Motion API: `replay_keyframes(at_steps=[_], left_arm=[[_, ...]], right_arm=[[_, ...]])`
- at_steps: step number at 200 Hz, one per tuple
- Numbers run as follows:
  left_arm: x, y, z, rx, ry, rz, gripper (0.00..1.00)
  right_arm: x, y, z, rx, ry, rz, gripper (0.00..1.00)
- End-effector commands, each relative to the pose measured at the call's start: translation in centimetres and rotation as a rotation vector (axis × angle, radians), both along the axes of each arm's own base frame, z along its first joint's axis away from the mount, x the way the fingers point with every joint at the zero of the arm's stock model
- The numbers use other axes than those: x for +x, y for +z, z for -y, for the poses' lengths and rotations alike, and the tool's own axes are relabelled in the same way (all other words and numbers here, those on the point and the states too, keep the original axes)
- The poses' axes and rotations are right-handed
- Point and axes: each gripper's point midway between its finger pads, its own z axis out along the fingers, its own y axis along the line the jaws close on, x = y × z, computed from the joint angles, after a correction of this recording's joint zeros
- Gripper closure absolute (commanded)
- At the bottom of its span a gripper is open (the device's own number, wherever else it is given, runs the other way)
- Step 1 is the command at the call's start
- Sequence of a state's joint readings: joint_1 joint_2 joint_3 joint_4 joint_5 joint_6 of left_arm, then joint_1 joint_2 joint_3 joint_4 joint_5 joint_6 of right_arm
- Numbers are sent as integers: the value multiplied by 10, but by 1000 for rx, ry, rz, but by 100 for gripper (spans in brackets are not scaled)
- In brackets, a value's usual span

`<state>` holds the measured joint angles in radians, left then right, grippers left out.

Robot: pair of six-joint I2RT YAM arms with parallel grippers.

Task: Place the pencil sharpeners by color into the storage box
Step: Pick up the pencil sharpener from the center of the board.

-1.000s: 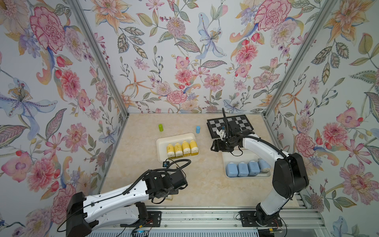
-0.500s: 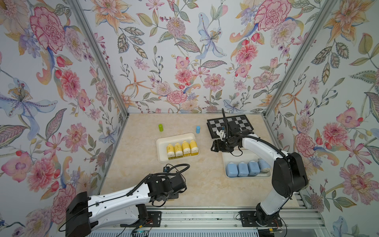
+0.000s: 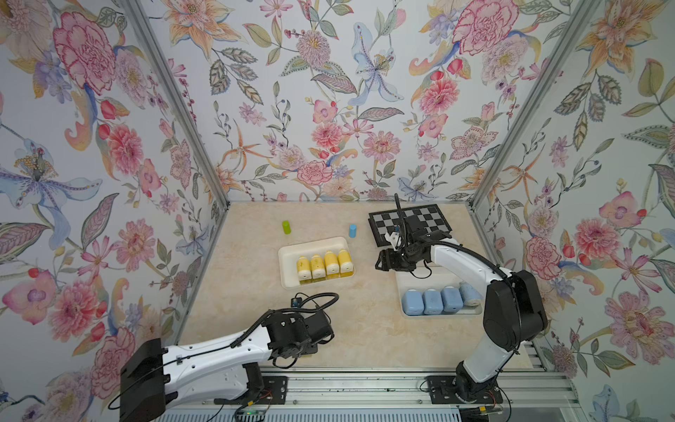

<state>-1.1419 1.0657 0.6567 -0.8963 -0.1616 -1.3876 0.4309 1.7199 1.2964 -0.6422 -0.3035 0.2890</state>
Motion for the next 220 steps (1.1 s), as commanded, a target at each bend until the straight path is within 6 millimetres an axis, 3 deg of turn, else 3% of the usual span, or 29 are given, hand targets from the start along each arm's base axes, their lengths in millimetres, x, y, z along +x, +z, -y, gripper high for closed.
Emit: replay_keyframes(at_steps=[1,34,75,126,166,220], left_arm=[[-2,-7,0,13,23,-13,55],[4,-1,6,20,27,2,59],[17,28,11,27,34,61,59],[38,59,-5,13,90,137,59],[67,79,-29,19,129,204,59],[121,98,-54,66,130,258,59]], right_arm=[[2,-3,0,-10,20,-9,28],[5,-1,1,-3,21,-6,28],[8,1,1,7,20,-3,28],[11,3,2,12,17,0,28],[14,6,1,17,16,6,28],[15,7,0,13,11,2,28]])
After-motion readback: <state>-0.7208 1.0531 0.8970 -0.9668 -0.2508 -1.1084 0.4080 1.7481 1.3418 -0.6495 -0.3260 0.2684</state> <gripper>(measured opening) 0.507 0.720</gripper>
